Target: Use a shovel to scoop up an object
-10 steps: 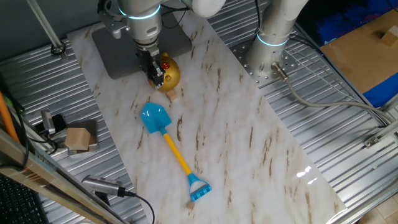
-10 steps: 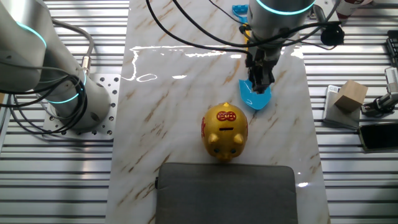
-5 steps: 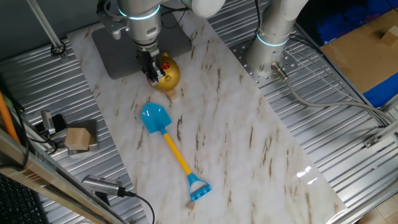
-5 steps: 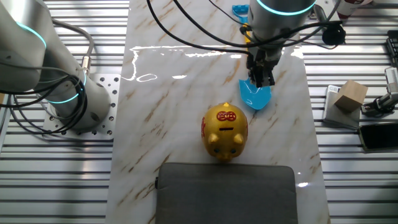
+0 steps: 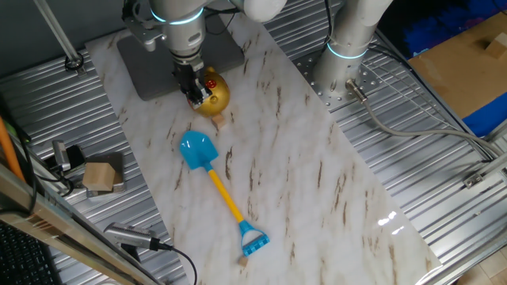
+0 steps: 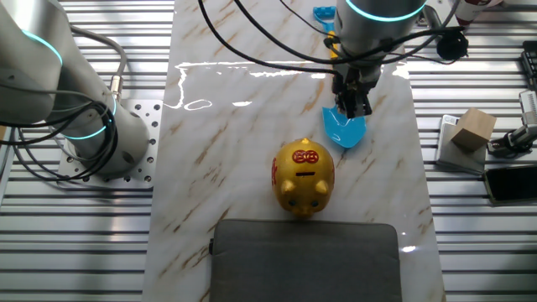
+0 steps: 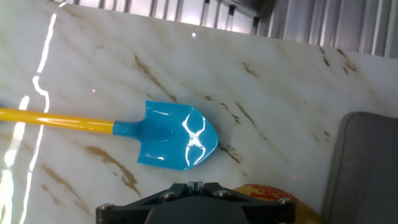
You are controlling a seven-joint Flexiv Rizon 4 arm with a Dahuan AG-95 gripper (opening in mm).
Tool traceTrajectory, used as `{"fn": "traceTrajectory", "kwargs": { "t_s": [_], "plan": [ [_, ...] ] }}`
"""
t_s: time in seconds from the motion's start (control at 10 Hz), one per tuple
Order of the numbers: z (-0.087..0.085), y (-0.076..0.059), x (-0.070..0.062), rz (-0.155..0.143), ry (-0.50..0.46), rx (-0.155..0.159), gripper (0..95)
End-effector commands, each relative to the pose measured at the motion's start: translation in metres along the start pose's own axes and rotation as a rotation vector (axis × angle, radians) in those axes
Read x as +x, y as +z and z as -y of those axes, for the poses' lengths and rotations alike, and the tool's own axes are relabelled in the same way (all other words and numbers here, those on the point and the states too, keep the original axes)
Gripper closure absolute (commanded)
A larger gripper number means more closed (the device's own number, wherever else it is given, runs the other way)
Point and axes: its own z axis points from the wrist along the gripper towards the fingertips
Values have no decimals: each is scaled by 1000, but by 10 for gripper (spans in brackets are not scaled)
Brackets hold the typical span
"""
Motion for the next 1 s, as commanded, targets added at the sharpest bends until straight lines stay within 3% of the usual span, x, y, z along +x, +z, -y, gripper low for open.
{"fn": "traceTrajectory", "kwargs": {
  "t_s": [0.1, 0.6, 1.0],
  "plan": [
    [1, 3, -2, 4, -121, 2, 950],
    [10, 12, -19, 13, -303, -16, 950],
    [20, 19, -49, 32, -427, -37, 950]
  ]
}}
